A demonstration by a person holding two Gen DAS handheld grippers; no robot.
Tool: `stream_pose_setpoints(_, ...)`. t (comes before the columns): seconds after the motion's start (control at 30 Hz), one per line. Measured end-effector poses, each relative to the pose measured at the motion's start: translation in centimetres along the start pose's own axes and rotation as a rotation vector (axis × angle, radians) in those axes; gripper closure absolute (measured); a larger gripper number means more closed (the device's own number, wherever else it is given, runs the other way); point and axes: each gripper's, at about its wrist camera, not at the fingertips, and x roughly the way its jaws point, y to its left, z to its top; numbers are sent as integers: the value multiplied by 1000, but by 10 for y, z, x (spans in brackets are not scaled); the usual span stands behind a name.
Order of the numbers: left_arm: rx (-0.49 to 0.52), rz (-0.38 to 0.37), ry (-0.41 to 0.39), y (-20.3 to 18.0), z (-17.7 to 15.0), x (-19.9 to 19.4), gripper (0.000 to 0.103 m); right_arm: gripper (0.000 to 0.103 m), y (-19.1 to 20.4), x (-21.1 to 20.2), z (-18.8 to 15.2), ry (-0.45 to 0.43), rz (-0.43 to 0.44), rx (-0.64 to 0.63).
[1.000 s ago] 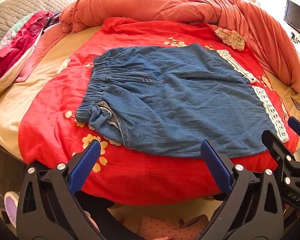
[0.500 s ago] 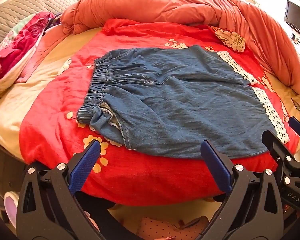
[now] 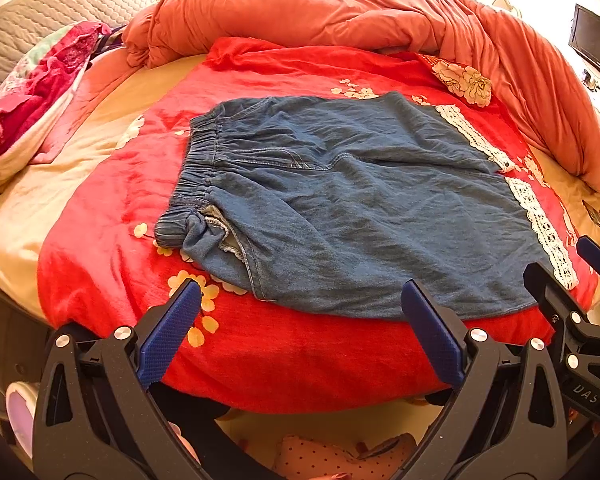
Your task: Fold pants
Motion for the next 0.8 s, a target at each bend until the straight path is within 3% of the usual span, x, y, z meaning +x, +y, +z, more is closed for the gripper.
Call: stream_pose_setpoints(0.8, 8, 2, -4, -1, 5, 7, 9, 4, -3, 7, 4, 5, -1, 2)
